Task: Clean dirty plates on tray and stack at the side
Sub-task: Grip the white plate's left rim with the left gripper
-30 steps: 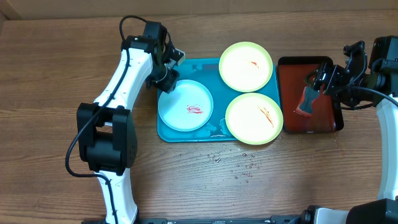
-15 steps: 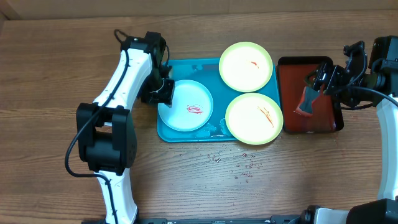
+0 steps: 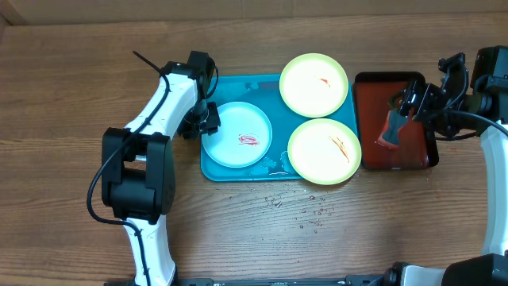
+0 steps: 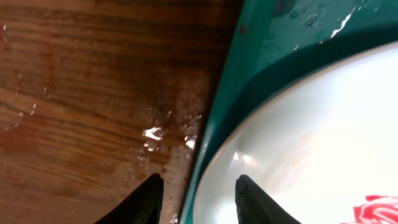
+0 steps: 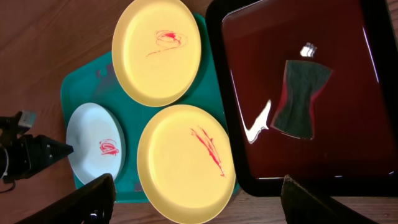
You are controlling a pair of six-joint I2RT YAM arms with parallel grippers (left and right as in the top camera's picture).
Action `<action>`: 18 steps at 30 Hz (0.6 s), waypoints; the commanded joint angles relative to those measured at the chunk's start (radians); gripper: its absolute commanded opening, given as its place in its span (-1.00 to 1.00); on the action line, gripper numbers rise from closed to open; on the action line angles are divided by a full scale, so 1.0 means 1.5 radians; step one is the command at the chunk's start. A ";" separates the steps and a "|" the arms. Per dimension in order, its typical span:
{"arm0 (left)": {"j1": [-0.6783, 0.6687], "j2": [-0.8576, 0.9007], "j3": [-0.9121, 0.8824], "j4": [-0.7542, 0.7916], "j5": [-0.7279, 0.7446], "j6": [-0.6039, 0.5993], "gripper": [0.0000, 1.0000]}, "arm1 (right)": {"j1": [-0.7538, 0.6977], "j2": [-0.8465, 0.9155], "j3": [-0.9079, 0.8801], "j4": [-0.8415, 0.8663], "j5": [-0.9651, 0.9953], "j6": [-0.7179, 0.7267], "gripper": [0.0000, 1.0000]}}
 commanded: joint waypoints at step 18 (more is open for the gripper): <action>-0.006 0.005 -0.062 0.072 0.067 0.084 -0.12 | 0.000 -0.004 0.017 0.004 0.005 -0.001 0.73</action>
